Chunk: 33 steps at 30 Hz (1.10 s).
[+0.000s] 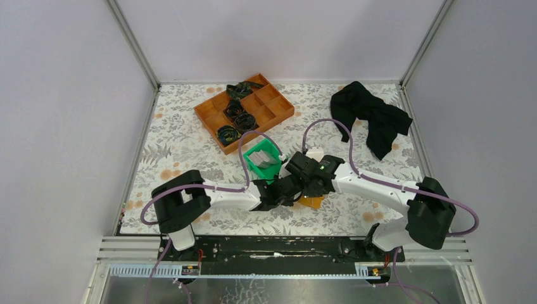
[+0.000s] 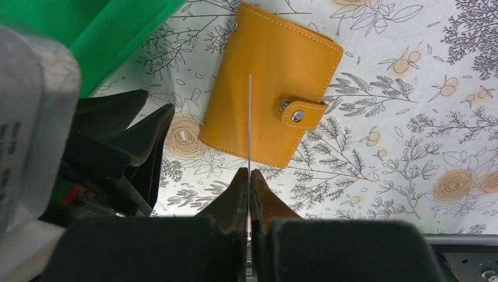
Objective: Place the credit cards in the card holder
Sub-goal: Open the card holder at the center of the board.
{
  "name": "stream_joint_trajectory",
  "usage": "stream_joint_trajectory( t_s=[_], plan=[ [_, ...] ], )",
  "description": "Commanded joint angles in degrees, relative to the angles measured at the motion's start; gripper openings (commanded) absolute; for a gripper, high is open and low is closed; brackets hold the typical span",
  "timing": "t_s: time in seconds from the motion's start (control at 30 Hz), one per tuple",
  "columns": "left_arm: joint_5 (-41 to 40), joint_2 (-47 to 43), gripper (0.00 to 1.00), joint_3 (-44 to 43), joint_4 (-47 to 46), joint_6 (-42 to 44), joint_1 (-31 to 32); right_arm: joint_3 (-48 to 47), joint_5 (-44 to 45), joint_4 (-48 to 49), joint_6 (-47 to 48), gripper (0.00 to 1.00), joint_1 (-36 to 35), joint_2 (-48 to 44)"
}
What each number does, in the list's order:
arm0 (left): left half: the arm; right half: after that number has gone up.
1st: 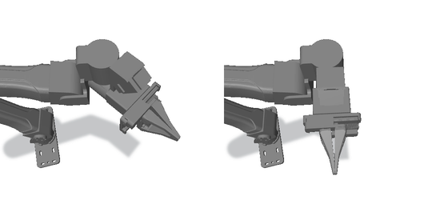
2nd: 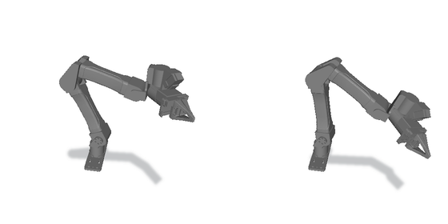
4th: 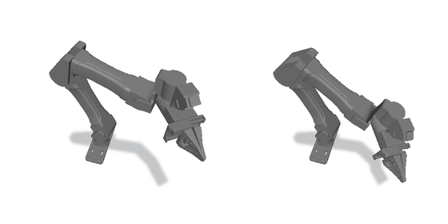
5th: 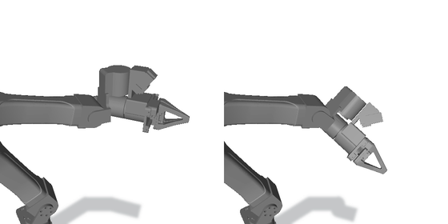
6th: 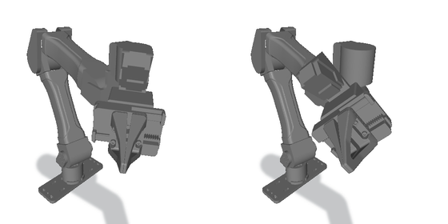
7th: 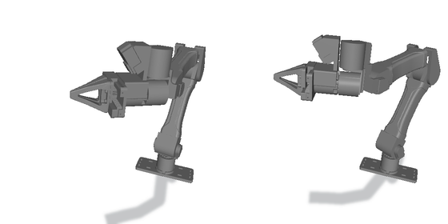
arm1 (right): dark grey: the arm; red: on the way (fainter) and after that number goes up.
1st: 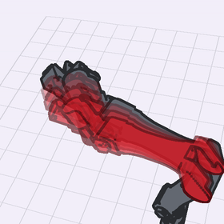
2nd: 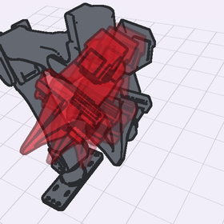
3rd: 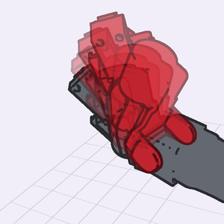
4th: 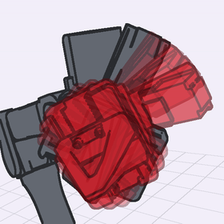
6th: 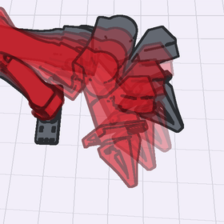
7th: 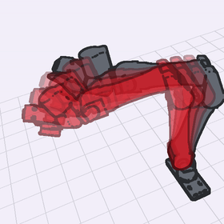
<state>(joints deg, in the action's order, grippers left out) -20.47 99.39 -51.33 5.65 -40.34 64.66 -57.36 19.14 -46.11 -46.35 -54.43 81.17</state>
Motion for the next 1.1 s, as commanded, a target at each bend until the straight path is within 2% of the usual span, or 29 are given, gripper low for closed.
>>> stream_joint_trajectory(
  t_s=[0.0, 0.63, 0.9, 1.07],
  plan=[
    [0.0, 0.9, 0.34, -0.8, 0.2, 0.8, -0.9, 0.1, -0.2, 1.4, -0.4, 0.00, -0.6, 1.5],
    [0.5, 2.4, 0.34, -1.1, -0.2, -0.6, -1.1, 7.9, 5.3, -2.6, -5.3, 0.00, -0.6, -2.8],
    [0.5, 3.4, 0.34, -2.2, 0.1, -0.7, -1.1, 7.5, 7.8, -6.1, -5.8, 0.00, -0.6, -5.2],
    [0.3, 3.9, 0.34, -2.7, 0.2, -0.7, -1.1, 6.6, 6.1, -3.5, -3.1, 0.00, -0.7, -5.7]
  ],
)
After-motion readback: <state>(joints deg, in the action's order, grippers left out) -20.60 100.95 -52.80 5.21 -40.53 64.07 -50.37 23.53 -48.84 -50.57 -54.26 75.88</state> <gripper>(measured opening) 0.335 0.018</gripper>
